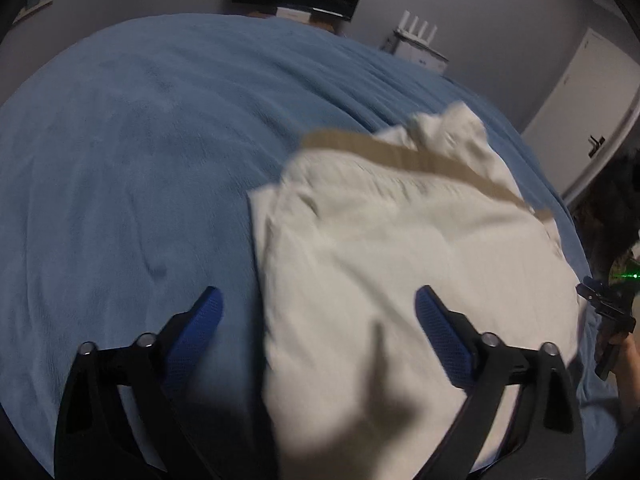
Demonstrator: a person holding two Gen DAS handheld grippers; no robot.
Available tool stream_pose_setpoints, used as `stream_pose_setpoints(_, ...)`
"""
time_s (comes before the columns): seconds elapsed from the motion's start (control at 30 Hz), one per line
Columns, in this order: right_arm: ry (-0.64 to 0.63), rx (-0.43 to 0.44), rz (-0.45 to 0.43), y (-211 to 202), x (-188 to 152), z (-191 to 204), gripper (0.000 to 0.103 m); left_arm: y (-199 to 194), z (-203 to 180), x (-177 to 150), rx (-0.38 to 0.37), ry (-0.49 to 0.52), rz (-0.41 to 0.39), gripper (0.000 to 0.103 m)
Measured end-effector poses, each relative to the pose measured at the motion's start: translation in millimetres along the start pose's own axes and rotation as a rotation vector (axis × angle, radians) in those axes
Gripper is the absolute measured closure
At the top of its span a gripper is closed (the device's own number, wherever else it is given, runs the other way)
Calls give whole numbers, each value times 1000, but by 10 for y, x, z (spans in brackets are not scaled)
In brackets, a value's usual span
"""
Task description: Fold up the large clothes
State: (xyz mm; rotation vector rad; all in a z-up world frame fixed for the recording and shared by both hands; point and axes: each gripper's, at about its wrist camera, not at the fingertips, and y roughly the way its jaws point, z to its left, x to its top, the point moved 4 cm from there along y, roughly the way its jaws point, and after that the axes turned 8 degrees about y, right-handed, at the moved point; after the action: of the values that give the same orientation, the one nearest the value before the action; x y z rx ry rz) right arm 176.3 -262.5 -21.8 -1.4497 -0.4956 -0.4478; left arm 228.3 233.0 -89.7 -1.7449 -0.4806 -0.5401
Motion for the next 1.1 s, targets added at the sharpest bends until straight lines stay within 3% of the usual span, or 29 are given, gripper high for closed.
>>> stream_pose_setpoints(0.07, 12, 25, 5, 125, 97, -30, 8, 187, 8, 136, 33, 24, 0, 25)
stream_pose_setpoints(0.23, 32, 126, 50, 349, 156, -41, 9, 553, -60, 124, -49, 89, 41, 27)
stream_pose_setpoints(0.4, 86, 253, 112, 417, 142, -211, 16, 688, 101, 91, -224, 48, 60, 26)
stream_pose_setpoints(0.57, 204, 361, 165, 453, 61, -414, 19, 690, 179, -50, -353, 4, 31, 26)
stream_pose_setpoints(0.67, 230, 414, 179, 528, 55, -429, 23, 742, 133, -39, -420, -7, 21, 34)
stream_pose_setpoints(0.87, 287, 470, 200, 844, 240, -394, 27, 961, 40, 46, -440, -19, 40, 33)
stream_pose_setpoints(1.0, 290, 455, 200, 1011, 343, -298, 44, 1036, -2, 82, -416, -47, 40, 31)
stream_pose_setpoints(1.03, 279, 443, 196, 1016, 362, -262, 51, 1017, -29, 94, -397, -43, 37, 34)
stream_pose_setpoints(1.07, 262, 436, 188, 993, 372, -231, 55, 955, -46, 104, -405, -32, 27, 55)
stream_pose_setpoints(1.1, 243, 433, 174, 942, 377, -208, 66, 897, -99, 135, -419, -26, 11, 68)
